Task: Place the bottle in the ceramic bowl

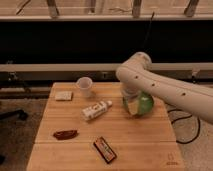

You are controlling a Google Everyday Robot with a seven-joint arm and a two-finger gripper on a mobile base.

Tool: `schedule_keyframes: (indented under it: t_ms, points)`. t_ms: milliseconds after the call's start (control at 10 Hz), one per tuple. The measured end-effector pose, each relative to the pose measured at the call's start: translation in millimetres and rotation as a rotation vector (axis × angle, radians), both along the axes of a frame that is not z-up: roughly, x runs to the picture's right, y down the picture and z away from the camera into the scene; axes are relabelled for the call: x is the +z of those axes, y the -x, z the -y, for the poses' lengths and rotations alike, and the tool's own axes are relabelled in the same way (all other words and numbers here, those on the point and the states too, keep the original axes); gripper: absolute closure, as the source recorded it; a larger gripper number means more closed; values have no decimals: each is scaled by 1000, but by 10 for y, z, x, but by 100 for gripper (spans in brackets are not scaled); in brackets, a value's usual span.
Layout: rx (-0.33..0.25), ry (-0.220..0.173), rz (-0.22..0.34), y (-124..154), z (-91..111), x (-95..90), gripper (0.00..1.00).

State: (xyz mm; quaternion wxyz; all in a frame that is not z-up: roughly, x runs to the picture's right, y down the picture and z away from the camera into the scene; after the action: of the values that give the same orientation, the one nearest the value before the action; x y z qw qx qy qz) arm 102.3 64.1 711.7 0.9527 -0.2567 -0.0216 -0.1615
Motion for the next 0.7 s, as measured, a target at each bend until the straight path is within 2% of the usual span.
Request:
schedule_keyframes:
  t_ms: [300,700]
  points:
    - [-50,6,30,183,29,42,20]
    - [-83,15,58,342,29,149,20]
